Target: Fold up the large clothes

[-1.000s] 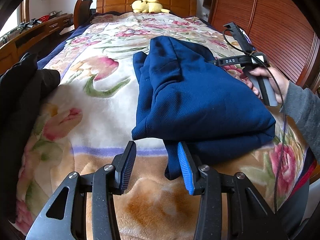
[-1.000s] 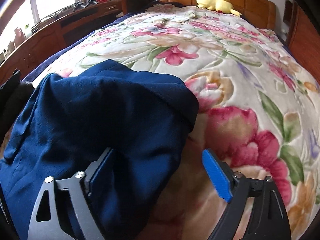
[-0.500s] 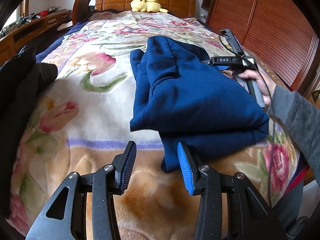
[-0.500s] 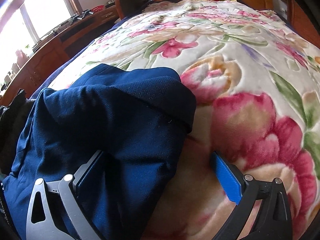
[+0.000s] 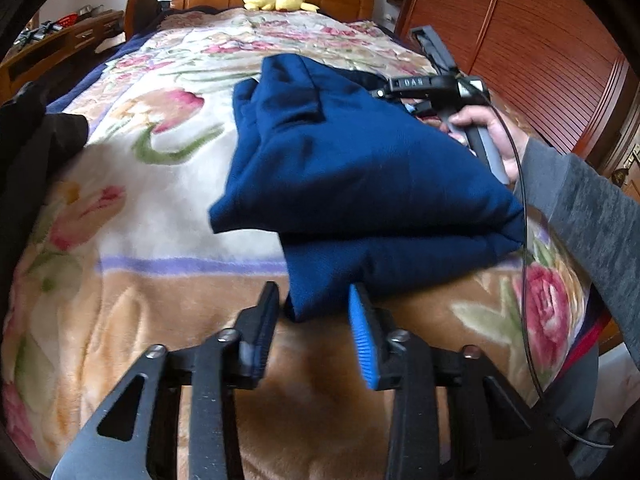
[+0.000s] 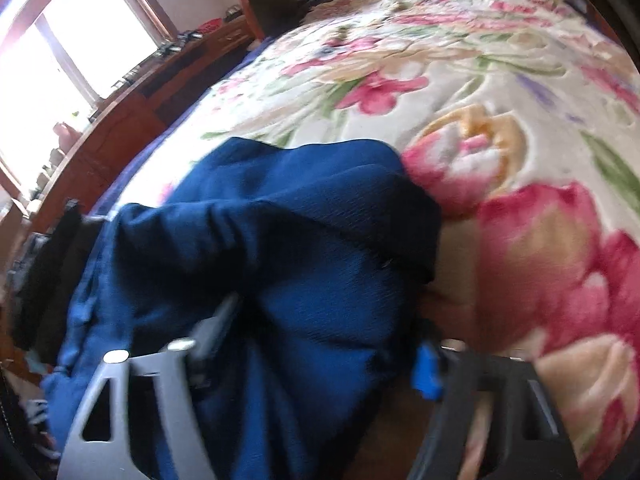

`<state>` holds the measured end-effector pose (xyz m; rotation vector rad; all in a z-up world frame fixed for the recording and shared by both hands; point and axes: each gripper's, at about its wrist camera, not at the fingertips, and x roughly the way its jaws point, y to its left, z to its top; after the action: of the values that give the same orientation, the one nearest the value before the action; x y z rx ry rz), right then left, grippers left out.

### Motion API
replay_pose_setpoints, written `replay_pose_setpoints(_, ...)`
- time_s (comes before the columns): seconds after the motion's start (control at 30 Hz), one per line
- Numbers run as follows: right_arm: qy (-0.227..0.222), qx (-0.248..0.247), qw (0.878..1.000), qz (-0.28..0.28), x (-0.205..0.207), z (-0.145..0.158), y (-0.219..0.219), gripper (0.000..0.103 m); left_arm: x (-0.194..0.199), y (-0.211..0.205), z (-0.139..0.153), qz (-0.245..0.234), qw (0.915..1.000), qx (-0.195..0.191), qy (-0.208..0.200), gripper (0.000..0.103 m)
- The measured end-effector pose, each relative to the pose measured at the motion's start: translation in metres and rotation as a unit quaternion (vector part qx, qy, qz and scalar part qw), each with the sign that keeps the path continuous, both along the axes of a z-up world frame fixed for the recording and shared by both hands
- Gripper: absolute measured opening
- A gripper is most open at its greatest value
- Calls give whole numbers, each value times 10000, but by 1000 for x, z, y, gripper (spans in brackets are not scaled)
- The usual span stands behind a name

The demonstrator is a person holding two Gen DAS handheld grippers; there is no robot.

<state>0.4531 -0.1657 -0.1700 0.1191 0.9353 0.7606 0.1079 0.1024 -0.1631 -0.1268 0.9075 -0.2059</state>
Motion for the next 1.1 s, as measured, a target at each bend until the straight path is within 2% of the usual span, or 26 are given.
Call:
replay_pose_setpoints(0.03,24,56,10000,49,-1,0,0,50,0,0,0,6,10000,6,-3,30)
replay_pose_setpoints(0.1,-18,110,9998,154,-4,3,-1,34,-2,0,1,-19,10000,-1,-18,23)
replay_pose_setpoints(0.17,-169,32,9997,163,-9,8,-2,26,-4,0,4,-18,10000,-28,-45,14)
replay_pose_setpoints(0.23,-338,15,9994,99,-14,15,-5,19,-7,0,8,-22,9999,4,-132,11)
replay_pose_setpoints(0.5,-1106,-11,9938,-104,-55,62,-13,14,-28,2,40,49,9970,67,-765,8)
replay_pose_setpoints(0.7,-1672,-81,9859,51,-94,111,3,13,-49,26,74,297,9896,147,-1399,8)
replay_pose_setpoints(0.8,-1969,-56,9802,173,-113,146,25,13,-62,55,92,459,9857,87,-1622,8)
replay_pose_setpoints(0.97,-2404,107,9692,517,-143,201,87,13,-99,119,144,910,9719,465,-2122,8)
replay_pose_setpoints(1.1,-2590,245,9617,865,-165,232,156,13,-130,185,175,1440,9591,806,-2302,8)
